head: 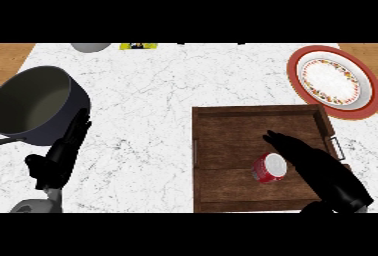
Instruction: Pick the can from the tray and place it in the plate
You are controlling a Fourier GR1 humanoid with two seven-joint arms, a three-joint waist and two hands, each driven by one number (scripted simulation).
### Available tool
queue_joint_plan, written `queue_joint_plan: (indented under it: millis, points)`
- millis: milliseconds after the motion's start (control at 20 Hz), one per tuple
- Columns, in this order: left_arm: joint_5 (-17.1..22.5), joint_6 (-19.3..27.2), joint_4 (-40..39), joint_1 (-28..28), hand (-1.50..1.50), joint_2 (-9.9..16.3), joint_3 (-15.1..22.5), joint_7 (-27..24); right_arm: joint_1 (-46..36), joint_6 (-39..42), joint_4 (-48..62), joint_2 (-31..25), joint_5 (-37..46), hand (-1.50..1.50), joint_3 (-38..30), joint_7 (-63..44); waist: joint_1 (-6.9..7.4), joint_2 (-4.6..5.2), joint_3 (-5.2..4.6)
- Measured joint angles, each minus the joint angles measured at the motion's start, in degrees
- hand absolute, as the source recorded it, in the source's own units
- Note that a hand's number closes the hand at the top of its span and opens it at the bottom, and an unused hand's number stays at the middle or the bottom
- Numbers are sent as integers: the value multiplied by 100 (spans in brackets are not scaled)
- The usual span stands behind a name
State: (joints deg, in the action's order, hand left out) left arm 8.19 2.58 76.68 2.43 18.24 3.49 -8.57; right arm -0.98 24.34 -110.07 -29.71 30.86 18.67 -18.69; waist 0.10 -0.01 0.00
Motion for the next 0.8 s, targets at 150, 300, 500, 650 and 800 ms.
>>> queue_joint_plan:
  millis: [150,300,500,650,800]
  points:
    - [-113,-4,155,-41,0,-67,-13,99,-112,-39,393,230,356,-150,85,135,3,0,0]
    - [-181,-51,138,0,0,-116,-98,119,-179,-70,654,383,681,-150,95,205,2,1,1]
    - [-235,-189,18,10,0,-171,-235,32,-328,-220,1157,647,1078,-150,65,389,1,-4,-7]
    - [-278,-288,-44,51,0,-198,-331,32,-488,-152,1503,795,1191,150,-13,623,2,-18,-29]
    - [-330,-272,20,80,0,-248,-352,120,-532,-35,1648,768,1227,150,10,984,1,-33,-51]
